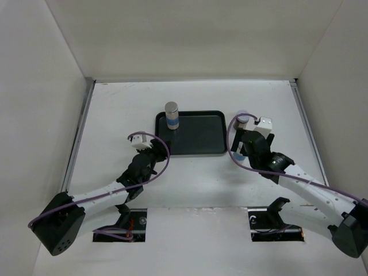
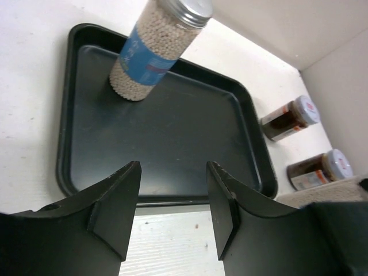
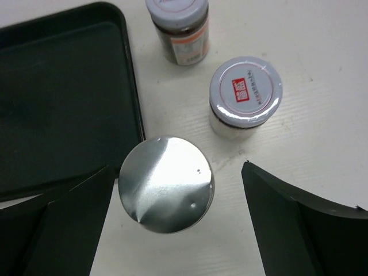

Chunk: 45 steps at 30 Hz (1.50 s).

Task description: Organize the condiment bottles

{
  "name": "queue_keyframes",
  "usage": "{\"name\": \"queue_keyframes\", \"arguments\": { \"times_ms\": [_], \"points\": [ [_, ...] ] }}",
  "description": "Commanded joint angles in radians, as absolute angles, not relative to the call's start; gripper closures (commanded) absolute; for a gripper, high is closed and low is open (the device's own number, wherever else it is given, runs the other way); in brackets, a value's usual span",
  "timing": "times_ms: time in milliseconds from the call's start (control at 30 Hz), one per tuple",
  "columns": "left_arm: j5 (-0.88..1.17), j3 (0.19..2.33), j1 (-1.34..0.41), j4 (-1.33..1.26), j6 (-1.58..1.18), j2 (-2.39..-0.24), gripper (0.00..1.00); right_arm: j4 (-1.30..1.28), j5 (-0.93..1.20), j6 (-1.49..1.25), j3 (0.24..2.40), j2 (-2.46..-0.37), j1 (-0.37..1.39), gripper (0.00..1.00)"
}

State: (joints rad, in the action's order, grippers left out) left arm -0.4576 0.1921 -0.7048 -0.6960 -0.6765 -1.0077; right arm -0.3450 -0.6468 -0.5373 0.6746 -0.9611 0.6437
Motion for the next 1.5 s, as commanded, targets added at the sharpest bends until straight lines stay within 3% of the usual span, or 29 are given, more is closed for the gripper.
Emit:
{"name": "queue_keyframes", "arguments": {
  "times_ms": [0, 67, 233, 333, 533, 833, 1000, 1300, 1367, 1467],
  "points": [
    [-0.439, 0.178, -0.719, -0.808, -0.698, -0.976, 0.53, -0.380, -0.650, -0.592, 0.724, -0.997, 0.679, 0.03],
    [-0.440, 0.173, -0.720, -0.808, -0.699, -0.970, 0.53, -0.377, -0.641, -0.603, 0.724, -1.023, 0.685, 0.10],
    [-0.454, 0.146, -0.720, -0.822, -0.701, -0.916, 0.55, -0.339, -0.687, -0.585, 0.741, -1.023, 0.694, 0.39],
    [-0.514, 0.095, -0.720, -0.845, -0.712, -0.819, 0.56, -0.289, -0.777, -0.511, 0.781, -0.974, 0.760, 0.44],
    [-0.563, 0.074, -0.705, -0.813, -0.727, -0.756, 0.56, -0.221, -0.787, -0.387, 0.958, -1.073, 0.815, 0.45],
    [-0.561, 0.080, -0.693, -0.818, -0.741, -0.825, 0.55, 0.116, -0.614, -0.210, 1.231, -1.498, 0.791, 0.44],
    [-0.557, 0.083, -0.693, -0.824, -0.744, -0.854, 0.55, 0.140, -0.535, -0.213, 1.394, -1.715, 0.733, 0.45],
    [-0.554, 0.083, -0.699, -0.847, -0.756, -0.896, 0.55, 0.178, -0.482, -0.299, 1.476, -1.908, 0.691, 0.43],
    [-0.548, 0.083, -0.702, -0.851, -0.753, -0.894, 0.55, 0.192, -0.472, -0.319, 1.462, -1.913, 0.689, 0.38],
    [-0.554, 0.084, -0.706, -0.853, -0.747, -0.899, 0.55, 0.193, -0.476, -0.334, 1.440, -1.890, 0.685, 0.14]
  ]
}}
